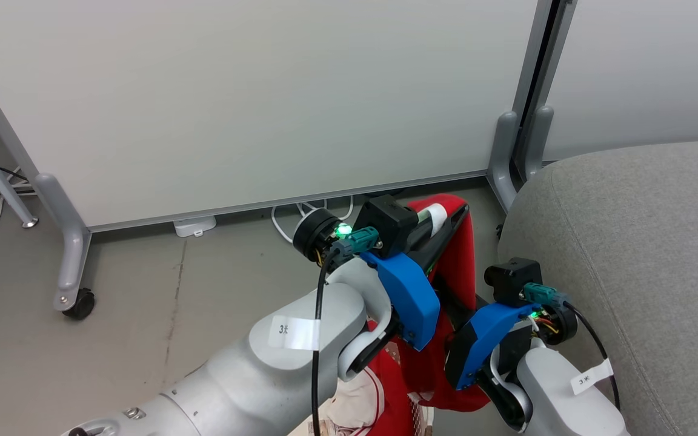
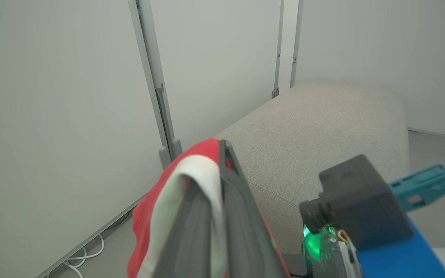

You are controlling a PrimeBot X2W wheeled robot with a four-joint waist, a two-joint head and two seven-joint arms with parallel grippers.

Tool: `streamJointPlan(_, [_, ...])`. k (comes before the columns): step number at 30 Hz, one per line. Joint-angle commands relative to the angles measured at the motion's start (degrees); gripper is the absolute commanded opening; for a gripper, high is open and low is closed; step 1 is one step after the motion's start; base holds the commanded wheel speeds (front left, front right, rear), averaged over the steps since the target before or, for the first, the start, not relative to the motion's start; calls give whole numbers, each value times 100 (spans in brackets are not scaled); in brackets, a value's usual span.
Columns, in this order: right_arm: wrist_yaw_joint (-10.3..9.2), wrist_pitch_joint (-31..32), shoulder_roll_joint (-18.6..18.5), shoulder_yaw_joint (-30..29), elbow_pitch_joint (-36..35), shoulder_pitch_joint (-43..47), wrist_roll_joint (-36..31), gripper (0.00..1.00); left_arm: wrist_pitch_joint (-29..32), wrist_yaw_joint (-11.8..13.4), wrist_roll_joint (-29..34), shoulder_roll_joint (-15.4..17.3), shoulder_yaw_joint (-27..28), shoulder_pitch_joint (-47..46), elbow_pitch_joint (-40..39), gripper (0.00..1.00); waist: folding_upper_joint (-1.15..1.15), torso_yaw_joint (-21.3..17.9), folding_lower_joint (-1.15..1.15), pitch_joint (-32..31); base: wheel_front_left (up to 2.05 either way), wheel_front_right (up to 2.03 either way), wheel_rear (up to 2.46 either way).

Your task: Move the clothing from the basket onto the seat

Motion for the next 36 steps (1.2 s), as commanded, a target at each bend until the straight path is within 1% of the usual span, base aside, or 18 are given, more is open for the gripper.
streamJointPlan(1, [1,-44,-16,16,34,-52,29,0,-33,-1,-42,3,-4,-98,25,0,0,-8,0,1,0,0,0])
streamJointPlan(10, [1,-139,-16,32,146,-140,30,0,-47,-30,-115,3,-44,-110,64,0,0,-42,0,0,0,0,0])
streamJointPlan(11, [1,-148,-16,30,155,-139,37,0,-50,-28,-122,3,-49,-111,67,1,0,-45,0,2,0,0,0])
streamJointPlan(12, [1,-158,-16,26,166,-138,37,0,-54,-25,-129,3,-53,-108,70,4,0,-47,0,5,0,0,0])
streamJointPlan(13, [1,-170,-16,21,175,-136,33,0,-53,-24,-134,3,-56,-103,72,26,0,-48,0,7,0,0,0])
streamJointPlan(14, [1,-177,-16,11,187,-141,28,0,-61,-4,-139,3,-59,-99,79,67,0,-48,0,9,0,0,0])
streamJointPlan(15, [1,-187,-16,1,194,-151,24,0,-68,37,-151,3,-55,-93,84,100,0,-48,0,12,0,0,0])
streamJointPlan(19, [1,-213,-16,-48,215,-193,-15,0,-117,102,-147,3,-37,-15,123,100,0,-50,0,26,0,0,0])
streamJointPlan(25, [1,-245,-16,-114,218,-195,-63,0,-155,-9,-44,23,118,275,157,100,0,-46,0,46,0,0,0])
streamJointPlan(27, [1,-253,-16,-135,208,-193,-88,0,-155,-7,106,112,317,432,62,100,0,-48,0,56,0,0,0])
streamJointPlan(30, [1,-252,-17,-170,172,-206,-117,0,-152,10,419,307,757,819,-214,100,0,-69,0,79,0,0,0])
streamJointPlan(36, [1,-223,-16,-243,49,-211,-204,0,-154,-83,1314,805,1650,1757,-1026,100,0,-96,0,158,0,0,0])
